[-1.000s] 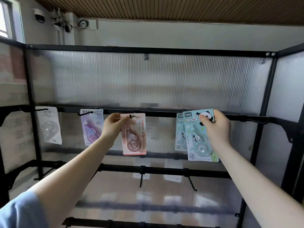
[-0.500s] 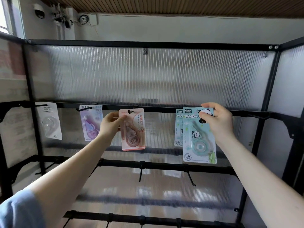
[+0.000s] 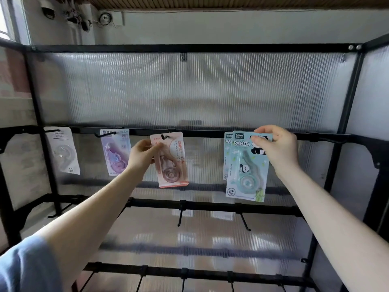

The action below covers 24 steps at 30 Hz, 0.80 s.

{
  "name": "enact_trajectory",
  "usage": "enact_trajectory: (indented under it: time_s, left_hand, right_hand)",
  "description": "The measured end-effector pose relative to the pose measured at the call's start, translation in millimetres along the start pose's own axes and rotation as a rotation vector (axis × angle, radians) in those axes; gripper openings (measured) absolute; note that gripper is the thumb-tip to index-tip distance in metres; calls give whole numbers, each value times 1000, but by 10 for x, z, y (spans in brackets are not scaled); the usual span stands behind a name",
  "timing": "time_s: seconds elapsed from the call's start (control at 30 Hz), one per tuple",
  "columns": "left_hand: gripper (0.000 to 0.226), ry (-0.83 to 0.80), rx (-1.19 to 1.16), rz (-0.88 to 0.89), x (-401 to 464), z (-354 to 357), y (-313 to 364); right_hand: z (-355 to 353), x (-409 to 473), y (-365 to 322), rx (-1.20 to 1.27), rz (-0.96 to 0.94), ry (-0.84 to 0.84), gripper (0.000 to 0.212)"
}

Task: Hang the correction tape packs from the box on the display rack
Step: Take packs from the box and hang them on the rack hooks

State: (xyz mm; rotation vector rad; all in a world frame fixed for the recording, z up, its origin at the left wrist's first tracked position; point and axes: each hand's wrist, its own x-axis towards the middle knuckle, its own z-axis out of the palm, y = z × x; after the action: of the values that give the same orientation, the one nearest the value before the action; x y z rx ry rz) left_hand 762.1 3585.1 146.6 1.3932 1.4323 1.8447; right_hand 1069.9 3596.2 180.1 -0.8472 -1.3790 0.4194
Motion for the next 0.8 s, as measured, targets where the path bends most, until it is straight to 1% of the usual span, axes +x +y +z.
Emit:
enact_trajectory:
  time_s: [0.07, 0.13, 0.23, 0.37, 0.47, 0.53, 0.67, 0.8]
  left_hand:
    - [16, -6, 0, 0, -1, -2, -1]
    - [16, -10, -1, 0, -4, -5, 0]
    - [15, -10, -1, 1, -10, -4, 8]
    - [6, -7, -5, 5, -17, 4, 10]
    - [6, 1, 6, 10, -15, -2, 0]
    - [13, -2, 18, 13, -11, -10, -4]
    - [19, -17, 54, 19, 22, -22, -11]
    - [17, -53, 54, 17, 50, -10, -22]
  right_hand:
    - [-10, 19, 10, 16, 1, -40, 18]
    - [-21, 30, 12, -7, -39, -84, 20]
    - [-32, 52, 23, -112, -122, -109, 22]
    - [3, 76, 73, -203, -146, -142, 23]
    - [63, 111, 150, -255, -134, -136, 25]
    - [102, 146, 213, -319, -137, -128, 26]
    - [162, 192, 300, -443, -175, -119, 27]
    - [199, 223, 337, -548, -257, -103, 28]
